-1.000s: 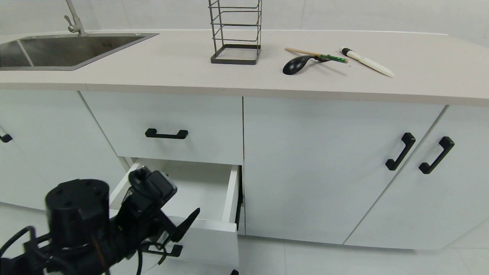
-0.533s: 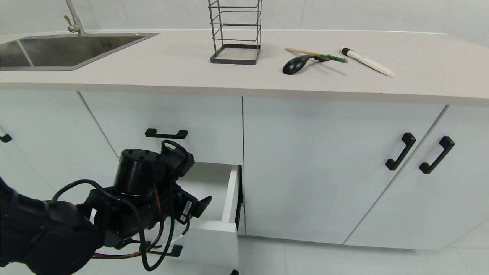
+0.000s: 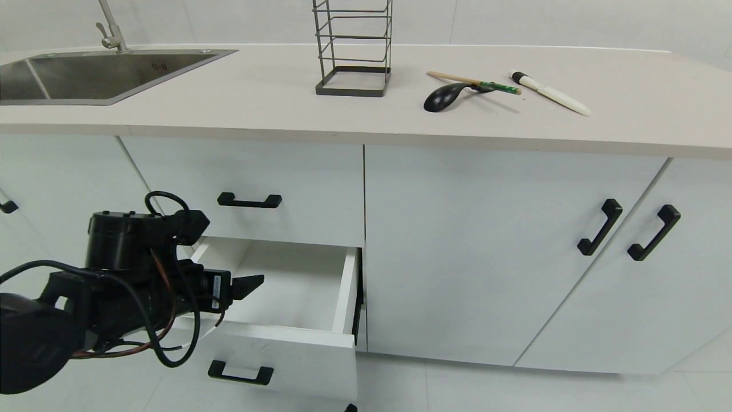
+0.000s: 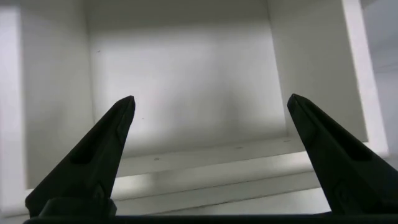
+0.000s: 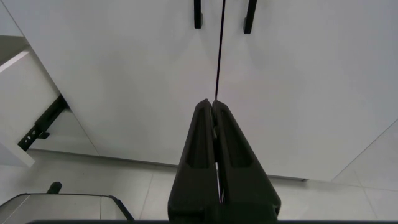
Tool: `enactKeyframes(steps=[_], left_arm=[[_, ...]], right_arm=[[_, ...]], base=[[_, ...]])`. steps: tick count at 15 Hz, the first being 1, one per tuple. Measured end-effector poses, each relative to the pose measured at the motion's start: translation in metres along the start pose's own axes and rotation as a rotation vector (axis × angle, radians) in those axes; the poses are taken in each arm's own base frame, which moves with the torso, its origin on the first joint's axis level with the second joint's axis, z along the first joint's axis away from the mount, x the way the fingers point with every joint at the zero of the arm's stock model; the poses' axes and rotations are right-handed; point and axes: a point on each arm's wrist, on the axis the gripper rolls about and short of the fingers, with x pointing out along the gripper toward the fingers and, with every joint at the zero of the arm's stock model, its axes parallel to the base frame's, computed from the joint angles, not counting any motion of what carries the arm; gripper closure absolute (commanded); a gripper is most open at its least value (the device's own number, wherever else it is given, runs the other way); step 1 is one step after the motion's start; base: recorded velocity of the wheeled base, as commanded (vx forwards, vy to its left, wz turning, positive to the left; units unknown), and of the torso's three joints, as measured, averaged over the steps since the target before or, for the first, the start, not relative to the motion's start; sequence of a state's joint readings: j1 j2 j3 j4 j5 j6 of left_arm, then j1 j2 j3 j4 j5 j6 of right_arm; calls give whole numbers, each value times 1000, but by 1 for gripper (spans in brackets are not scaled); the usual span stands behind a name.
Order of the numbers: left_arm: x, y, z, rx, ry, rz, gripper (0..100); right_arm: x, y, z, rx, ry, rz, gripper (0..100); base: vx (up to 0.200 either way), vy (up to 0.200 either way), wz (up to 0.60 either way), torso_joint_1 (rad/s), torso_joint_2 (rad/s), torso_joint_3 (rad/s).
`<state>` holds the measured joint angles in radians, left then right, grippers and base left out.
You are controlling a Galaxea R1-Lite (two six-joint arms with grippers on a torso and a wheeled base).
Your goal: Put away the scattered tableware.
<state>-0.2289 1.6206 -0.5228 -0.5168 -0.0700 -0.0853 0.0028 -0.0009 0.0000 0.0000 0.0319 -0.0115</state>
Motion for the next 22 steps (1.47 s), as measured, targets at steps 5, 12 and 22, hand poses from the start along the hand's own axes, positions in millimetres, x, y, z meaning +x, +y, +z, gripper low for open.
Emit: enactKeyframes(steps=[5,12,22], left_arm=[[-7,10,-10,-20,8,36,0],[-25,11,-31,-16,42,55,0],[-48,18,-44,38,20,84,0]], right_arm=[[0,0,0,0,0,0,100],[0,0,0,0,0,0,100],[0,0,0,0,0,0,100]], base=[[0,0,0,0,0,0],[0,0,0,0,0,0],[0,0,0,0,0,0]])
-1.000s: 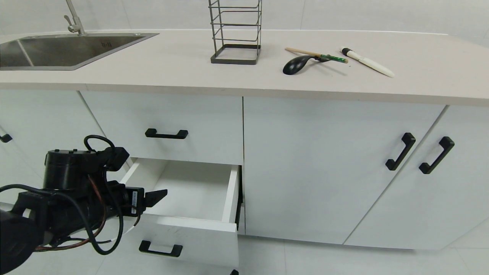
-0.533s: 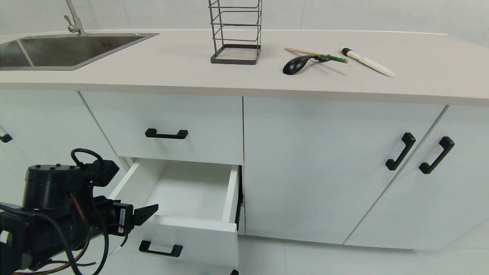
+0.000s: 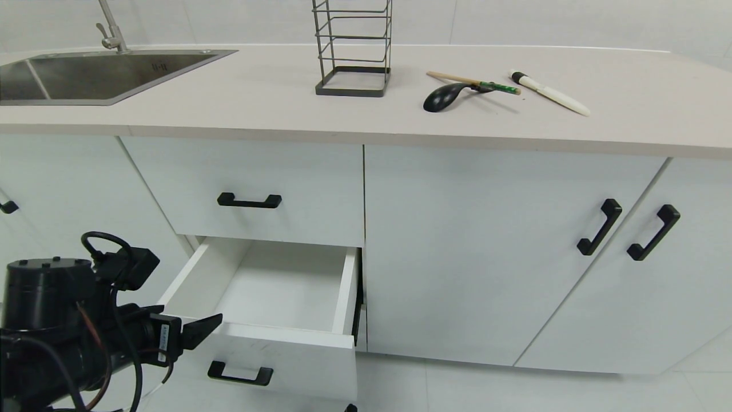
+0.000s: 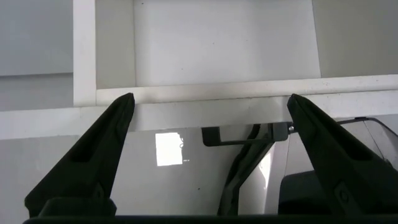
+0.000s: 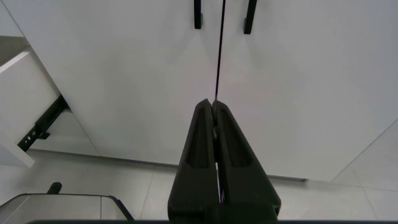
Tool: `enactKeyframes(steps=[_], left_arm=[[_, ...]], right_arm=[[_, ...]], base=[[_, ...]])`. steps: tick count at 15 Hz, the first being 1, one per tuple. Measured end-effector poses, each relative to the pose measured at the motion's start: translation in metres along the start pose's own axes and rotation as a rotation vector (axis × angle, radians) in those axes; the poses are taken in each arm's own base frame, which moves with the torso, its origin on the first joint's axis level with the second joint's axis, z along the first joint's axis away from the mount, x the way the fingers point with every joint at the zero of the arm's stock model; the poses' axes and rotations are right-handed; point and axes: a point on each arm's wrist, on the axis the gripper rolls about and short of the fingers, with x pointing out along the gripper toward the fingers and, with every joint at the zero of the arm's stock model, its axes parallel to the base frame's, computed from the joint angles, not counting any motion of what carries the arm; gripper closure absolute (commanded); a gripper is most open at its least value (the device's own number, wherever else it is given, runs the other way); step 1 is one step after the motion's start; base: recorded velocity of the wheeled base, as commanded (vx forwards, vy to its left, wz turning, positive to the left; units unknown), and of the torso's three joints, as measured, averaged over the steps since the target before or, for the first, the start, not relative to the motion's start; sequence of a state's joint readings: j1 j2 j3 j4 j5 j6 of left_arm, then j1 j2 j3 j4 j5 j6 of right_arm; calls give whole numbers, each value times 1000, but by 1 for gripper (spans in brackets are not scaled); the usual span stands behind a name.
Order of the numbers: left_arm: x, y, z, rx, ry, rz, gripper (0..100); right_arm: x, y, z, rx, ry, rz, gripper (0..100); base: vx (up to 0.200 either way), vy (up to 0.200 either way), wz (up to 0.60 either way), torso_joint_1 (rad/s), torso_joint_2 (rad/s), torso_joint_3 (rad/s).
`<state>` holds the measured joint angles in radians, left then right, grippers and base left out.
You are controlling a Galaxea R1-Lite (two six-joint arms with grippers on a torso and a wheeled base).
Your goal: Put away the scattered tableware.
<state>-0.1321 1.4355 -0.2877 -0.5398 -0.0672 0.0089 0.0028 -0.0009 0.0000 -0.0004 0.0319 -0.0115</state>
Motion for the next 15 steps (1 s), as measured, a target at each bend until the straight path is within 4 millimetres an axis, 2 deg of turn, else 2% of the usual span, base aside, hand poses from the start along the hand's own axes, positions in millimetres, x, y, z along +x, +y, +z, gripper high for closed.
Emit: enactKeyframes(steps=[5,10,15], left_arm=[[12,3,9,-11,5,10,0],[25,5,3,-22,67,16,0],[23,5,-5,-17,89,16,0]], right_arm=[[0,0,0,0,0,0,100],[0,0,0,0,0,0,100],[0,0,0,0,0,0,100]], base=[[0,0,0,0,0,0],[0,0,0,0,0,0],[0,0,0,0,0,0]])
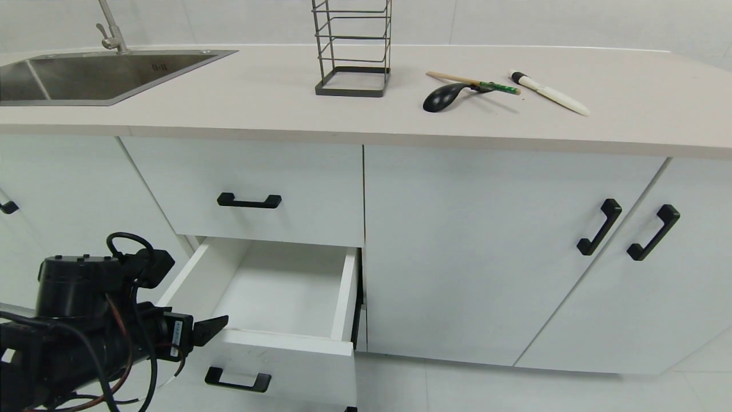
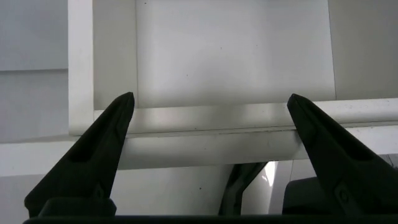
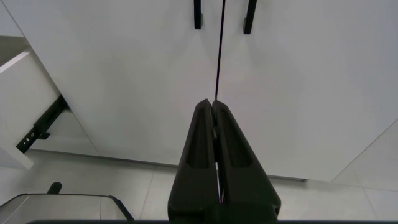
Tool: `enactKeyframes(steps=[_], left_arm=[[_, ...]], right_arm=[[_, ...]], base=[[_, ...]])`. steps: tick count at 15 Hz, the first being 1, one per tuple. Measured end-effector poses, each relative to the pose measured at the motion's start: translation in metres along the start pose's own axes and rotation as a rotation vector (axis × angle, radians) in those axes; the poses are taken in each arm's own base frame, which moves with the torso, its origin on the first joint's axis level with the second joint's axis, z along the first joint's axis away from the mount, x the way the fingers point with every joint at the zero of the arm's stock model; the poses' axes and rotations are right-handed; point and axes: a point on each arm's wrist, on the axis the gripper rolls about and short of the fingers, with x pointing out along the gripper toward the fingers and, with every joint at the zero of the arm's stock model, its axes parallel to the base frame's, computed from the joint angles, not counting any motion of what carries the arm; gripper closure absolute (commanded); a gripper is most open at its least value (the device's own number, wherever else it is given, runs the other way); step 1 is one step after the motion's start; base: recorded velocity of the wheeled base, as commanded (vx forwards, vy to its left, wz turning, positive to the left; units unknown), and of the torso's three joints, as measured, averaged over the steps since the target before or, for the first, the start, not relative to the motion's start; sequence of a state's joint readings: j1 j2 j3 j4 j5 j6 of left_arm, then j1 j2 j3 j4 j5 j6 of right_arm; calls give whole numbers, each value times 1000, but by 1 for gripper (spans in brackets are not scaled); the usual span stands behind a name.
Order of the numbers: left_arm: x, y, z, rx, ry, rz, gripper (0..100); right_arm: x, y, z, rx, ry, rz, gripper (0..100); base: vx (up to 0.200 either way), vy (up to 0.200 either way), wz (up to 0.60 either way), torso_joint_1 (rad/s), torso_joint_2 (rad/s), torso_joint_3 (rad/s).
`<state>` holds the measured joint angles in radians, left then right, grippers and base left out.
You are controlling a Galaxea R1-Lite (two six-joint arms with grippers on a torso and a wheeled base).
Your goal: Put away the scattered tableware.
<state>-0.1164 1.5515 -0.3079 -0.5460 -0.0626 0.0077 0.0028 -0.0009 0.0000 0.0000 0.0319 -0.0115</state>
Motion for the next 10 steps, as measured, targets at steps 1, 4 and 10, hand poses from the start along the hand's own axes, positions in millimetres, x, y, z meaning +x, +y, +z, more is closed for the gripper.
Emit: enactKeyframes(steps=[1,4,10], left_arm=[[-1,0,-3,0,6,-1,0],[-10,-1,-16,0,27,-7,0],[-27,-3,-22,45,-13,-39,0]], right_arm=[[0,0,0,0,0,0,100],[0,0,0,0,0,0,100],[0,0,0,0,0,0,100]], base=[[0,0,0,0,0,0],[0,0,0,0,0,0],[0,0,0,0,0,0]])
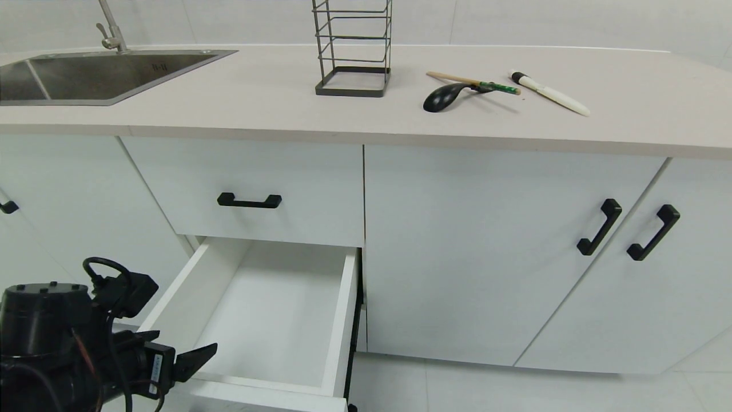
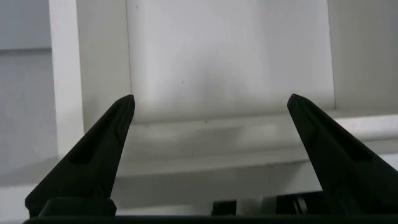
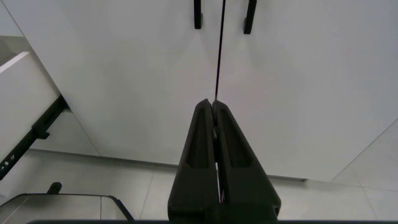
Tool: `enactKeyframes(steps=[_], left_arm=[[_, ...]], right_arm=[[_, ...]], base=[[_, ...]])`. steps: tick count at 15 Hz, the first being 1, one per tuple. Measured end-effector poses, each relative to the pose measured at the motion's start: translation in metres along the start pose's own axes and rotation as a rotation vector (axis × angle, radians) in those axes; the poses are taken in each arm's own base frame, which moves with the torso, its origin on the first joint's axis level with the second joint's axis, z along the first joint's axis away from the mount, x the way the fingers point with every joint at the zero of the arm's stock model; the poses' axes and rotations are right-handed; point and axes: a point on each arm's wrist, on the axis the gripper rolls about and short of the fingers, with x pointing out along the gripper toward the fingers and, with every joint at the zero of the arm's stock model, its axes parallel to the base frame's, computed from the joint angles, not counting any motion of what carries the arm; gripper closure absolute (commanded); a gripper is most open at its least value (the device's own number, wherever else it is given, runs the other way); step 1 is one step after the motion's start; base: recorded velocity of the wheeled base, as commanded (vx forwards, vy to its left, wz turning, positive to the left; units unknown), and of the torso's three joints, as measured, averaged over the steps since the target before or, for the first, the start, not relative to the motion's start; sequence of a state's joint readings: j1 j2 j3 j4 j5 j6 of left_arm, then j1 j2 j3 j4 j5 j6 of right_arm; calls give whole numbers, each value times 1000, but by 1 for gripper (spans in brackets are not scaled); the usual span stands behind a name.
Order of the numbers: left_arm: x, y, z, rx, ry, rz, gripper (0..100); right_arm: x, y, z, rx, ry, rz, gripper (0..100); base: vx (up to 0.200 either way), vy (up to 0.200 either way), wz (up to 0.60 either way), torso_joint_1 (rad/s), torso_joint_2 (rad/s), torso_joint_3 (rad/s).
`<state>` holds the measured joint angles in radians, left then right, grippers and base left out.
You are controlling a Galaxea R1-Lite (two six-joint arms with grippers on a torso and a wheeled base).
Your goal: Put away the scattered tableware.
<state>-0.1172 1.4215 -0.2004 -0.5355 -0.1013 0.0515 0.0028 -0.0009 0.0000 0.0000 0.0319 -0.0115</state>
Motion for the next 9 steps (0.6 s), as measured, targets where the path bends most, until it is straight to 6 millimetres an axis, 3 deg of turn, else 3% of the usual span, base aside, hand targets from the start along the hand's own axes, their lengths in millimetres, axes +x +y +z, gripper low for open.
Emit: enactKeyframes(steps=[4,9], left_arm=[[-19,-2,9,46,-116,-14,0],[-77,-4,10,98,-403,7,0]], right_arm=[[0,0,0,0,0,0,100],[0,0,0,0,0,0,100]], base=[[0,0,0,0,0,0],[0,0,0,0,0,0]])
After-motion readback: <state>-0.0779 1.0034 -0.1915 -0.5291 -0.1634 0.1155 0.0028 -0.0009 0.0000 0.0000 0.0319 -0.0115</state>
